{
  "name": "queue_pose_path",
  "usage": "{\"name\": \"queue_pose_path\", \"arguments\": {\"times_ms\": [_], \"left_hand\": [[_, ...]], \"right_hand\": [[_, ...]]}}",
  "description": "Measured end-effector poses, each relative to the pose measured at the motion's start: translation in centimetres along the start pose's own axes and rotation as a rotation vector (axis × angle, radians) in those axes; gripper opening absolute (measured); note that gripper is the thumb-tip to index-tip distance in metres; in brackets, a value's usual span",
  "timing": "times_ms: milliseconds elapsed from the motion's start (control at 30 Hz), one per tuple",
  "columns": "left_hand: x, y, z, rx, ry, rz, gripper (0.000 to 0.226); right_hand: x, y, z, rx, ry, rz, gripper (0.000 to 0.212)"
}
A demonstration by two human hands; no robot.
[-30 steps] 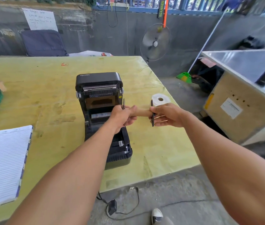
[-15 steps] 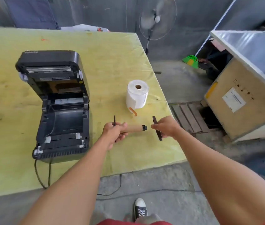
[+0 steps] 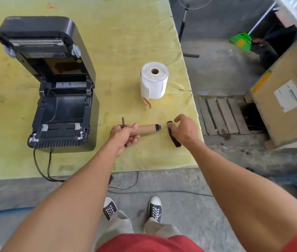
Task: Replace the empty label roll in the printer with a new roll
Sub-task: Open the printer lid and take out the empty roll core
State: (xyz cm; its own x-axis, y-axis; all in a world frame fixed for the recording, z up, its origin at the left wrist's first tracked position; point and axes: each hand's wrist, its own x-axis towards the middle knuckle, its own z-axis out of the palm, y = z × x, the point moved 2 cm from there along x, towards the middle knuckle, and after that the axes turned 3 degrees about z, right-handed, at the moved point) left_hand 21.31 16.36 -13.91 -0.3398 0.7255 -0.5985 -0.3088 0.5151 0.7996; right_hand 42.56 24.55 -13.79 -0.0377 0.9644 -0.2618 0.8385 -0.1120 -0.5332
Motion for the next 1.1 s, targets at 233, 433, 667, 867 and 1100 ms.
{"name": "queue_pose_path", "arguments": {"times_ms": [233,433,667,867,1100], "left_hand": [[0.4,0.8,0.8,-0.032,-0.031,0.017,0.024],[0.9,1.1,0.8,-0.022,-0.042,0.013,0.038],[2.0,1.8,-2.6,0.01,0.1,0.027,0.018],[2.5,2.1,-4.0,0.052,0.15,0.024,0.018],[2.4,1.3,-5.0,0.037,0.109,-0.016,0.021]], "right_hand": [[0.4,-1.3,-0.1,0.752,-0.433,0.212,0.027],[0.7,-1.9,0.2,0.763,-0.507,0.198,0.012],[3.2,-1.3,-3.7,0.691,-0.235,0.264,0.026],[3.7,-3.5,-4.3,0.254,-0.491,0.125,0.022],[4.4,-5.8,-0.4,0.072,-0.412,0.027,0.019]]}}
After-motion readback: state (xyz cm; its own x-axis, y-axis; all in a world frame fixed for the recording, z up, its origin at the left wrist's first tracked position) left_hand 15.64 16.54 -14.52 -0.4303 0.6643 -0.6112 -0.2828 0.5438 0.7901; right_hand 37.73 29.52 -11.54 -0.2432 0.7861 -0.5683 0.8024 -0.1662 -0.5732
